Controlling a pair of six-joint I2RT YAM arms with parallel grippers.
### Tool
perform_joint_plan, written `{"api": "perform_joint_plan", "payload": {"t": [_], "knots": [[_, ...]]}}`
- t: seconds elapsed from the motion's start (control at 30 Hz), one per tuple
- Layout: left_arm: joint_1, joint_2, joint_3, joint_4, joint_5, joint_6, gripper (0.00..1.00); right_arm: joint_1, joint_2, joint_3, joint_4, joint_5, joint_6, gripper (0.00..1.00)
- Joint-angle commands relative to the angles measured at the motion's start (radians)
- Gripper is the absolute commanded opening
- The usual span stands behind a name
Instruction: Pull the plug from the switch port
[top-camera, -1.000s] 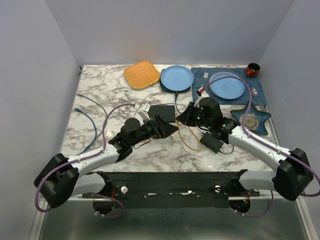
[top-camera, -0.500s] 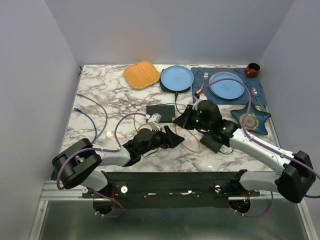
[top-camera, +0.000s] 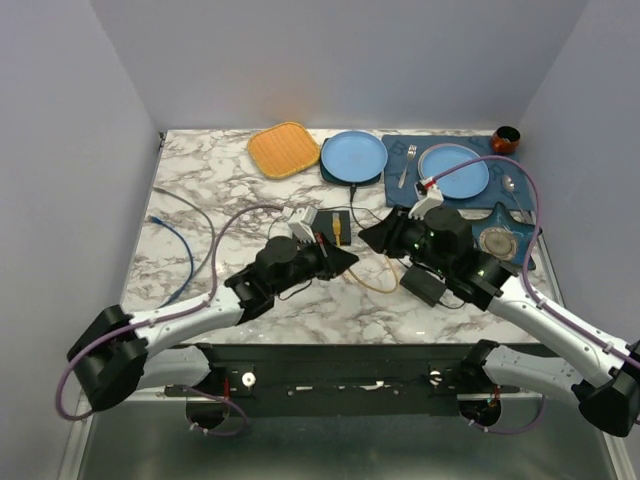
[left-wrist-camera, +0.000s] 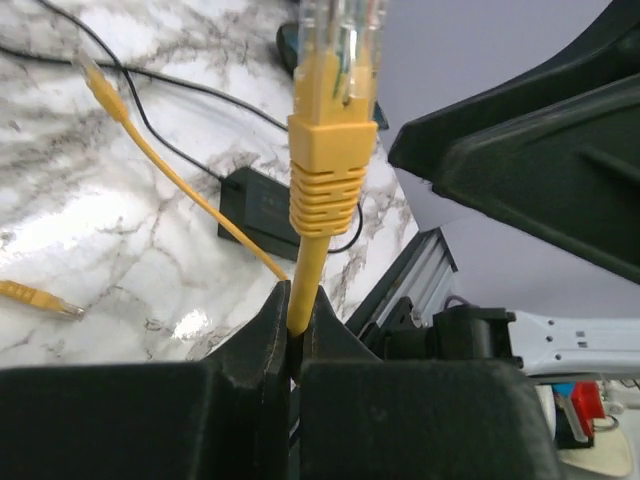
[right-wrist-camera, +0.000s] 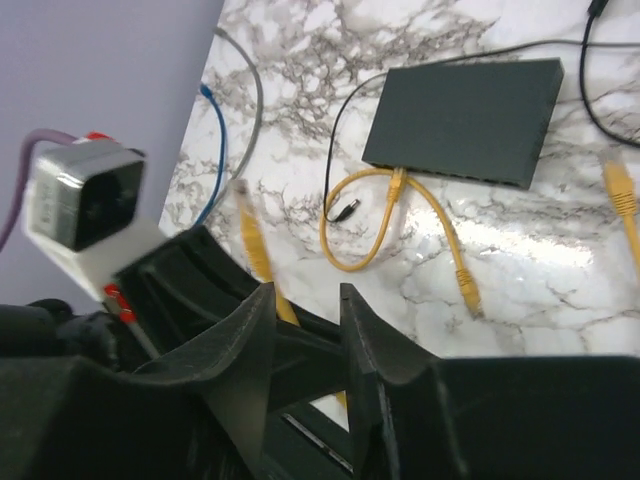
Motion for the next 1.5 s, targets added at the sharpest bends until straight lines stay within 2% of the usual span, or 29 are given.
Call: {"api": "perform_joint_plan", "payload": {"t": [0.0, 0.07, 0.13, 0.2, 0.27, 0.3, 0.37, 0.47, 0.63, 0.7, 0.77, 0.83, 0.87, 0.93, 1.0, 1.03, 1.2, 1.33, 1.37, 1.43, 1.47], "knots": [[0.029, -0.226, 0.137, -0.485, -0.2, 0.116, 0.0, 0.005, -0.071, 0.014, -0.077, 0.138, -0.03, 0.41], [0.067, -0.286, 0.218, -0.698, -0.294, 0.129, 0.0, 0.005, -0.099, 0.002, -0.078, 0.179, -0.03, 0.42], [0.119, -0.347, 0.279, -0.815, -0.383, 0.146, 0.0, 0.005, -0.119, -0.015, -0.078, 0.202, -0.03, 0.42], [0.24, -0.357, 0.375, -0.973, -0.408, 0.16, 0.0, 0.005, -0.118, -0.024, -0.077, 0.202, -0.029, 0.42], [0.335, -0.332, 0.462, -1.087, -0.424, 0.183, 0.0, 0.005, -0.108, -0.034, -0.077, 0.198, -0.026, 0.42], [0.422, -0.281, 0.496, -1.125, -0.424, 0.192, 0.0, 0.005, -0.104, -0.035, -0.078, 0.196, -0.018, 0.42], [0.495, -0.207, 0.606, -1.229, -0.475, 0.246, 0.0, 0.005, -0.084, -0.041, -0.068, 0.199, -0.009, 0.42], [0.627, -0.076, 0.693, -1.293, -0.5, 0.28, 0.0, 0.005, -0.061, -0.055, -0.038, 0.191, -0.009, 0.42], [0.89, 0.002, 0.649, -1.199, -0.378, 0.266, 0.0, 0.005, -0.044, -0.09, 0.003, 0.17, -0.001, 0.41], [0.926, 0.051, 0.653, -1.215, -0.454, 0.263, 0.0, 0.005, -0.039, -0.106, 0.009, 0.162, -0.004, 0.41], [0.964, 0.074, 0.632, -1.213, -0.46, 0.24, 0.01, 0.005, -0.033, -0.112, 0.018, 0.155, -0.007, 0.41], [1.012, 0.091, 0.609, -1.213, -0.45, 0.188, 0.26, 0.005, -0.024, -0.119, 0.023, 0.15, -0.014, 0.41], [1.039, 0.093, 0.596, -1.215, -0.439, 0.173, 0.51, 0.005, -0.022, -0.121, 0.028, 0.147, -0.014, 0.41], [1.113, 0.094, 0.587, -1.225, -0.386, 0.127, 0.81, 0.005, -0.015, -0.127, 0.038, 0.138, -0.023, 0.41], [1.123, 0.081, 0.607, -1.233, -0.374, 0.111, 0.95, 0.005, -0.007, -0.127, 0.049, 0.135, -0.03, 0.41], [1.124, 0.071, 0.61, -1.225, -0.356, 0.11, 0.99, 0.005, 0.005, -0.126, 0.052, 0.133, -0.035, 0.41], [1.077, -0.018, 0.538, -1.109, -0.201, 0.062, 0.99, 0.005, 0.062, -0.092, 0.057, 0.118, -0.055, 0.41], [0.934, -0.062, 0.443, -1.002, -0.138, 0.057, 0.99, 0.003, 0.119, -0.058, 0.055, 0.119, -0.069, 0.41], [0.837, -0.065, 0.423, -0.957, -0.131, 0.054, 0.99, 0.003, 0.152, -0.049, 0.057, 0.124, -0.073, 0.41], [0.746, -0.071, 0.342, -0.896, -0.089, 0.031, 0.99, 0.003, 0.194, -0.008, 0.054, 0.133, -0.096, 0.41], [0.666, -0.073, 0.31, -0.838, -0.086, 0.012, 0.99, 0.002, 0.217, 0.009, 0.048, 0.138, -0.104, 0.41]]}}
